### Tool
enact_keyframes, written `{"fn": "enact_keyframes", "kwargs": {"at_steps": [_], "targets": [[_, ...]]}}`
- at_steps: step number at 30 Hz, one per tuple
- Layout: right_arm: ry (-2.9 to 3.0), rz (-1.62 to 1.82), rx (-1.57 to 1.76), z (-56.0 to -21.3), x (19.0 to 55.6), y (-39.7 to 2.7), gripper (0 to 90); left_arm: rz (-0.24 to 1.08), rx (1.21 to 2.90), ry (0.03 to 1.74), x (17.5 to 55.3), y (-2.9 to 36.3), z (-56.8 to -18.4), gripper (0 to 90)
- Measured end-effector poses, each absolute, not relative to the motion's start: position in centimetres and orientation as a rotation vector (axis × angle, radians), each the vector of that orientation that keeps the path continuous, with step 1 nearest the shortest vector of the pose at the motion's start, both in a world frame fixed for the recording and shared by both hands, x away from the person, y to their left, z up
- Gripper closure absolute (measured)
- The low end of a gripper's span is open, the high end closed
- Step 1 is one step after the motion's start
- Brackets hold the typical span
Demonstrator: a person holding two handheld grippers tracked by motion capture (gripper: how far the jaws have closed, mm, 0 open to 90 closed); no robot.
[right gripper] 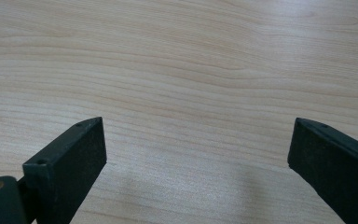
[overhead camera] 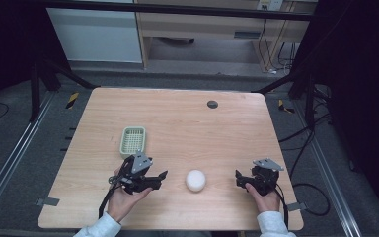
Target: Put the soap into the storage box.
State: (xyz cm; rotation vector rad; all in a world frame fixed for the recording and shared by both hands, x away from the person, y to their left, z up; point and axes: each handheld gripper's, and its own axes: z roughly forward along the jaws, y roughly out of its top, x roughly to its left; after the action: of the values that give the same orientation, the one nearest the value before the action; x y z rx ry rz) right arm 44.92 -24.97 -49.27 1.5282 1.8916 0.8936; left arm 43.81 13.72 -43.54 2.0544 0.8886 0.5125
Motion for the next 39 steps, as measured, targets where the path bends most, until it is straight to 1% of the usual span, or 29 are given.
{"fn": "enact_keyframes", "kwargs": {"at_steps": [12, 15, 39], "targets": [[1.891, 0.901, 1.518, -49.2, 44.9, -25.1, 4.7, 0.474, 2.084, 0.835, 44.3, 10.8, -42.6, 28.2], [1.892, 0.908, 1.529, -49.3, 45.0, -25.1, 4.7, 0.471, 2.117, 0.81, 44.2, 9.9, -42.7, 28.0], [1.899, 0.933, 1.514, -49.1, 44.9, -25.1, 4.6, 0.384, 2.197, 0.768, 44.8, 6.2, -43.5, 24.5]]}}
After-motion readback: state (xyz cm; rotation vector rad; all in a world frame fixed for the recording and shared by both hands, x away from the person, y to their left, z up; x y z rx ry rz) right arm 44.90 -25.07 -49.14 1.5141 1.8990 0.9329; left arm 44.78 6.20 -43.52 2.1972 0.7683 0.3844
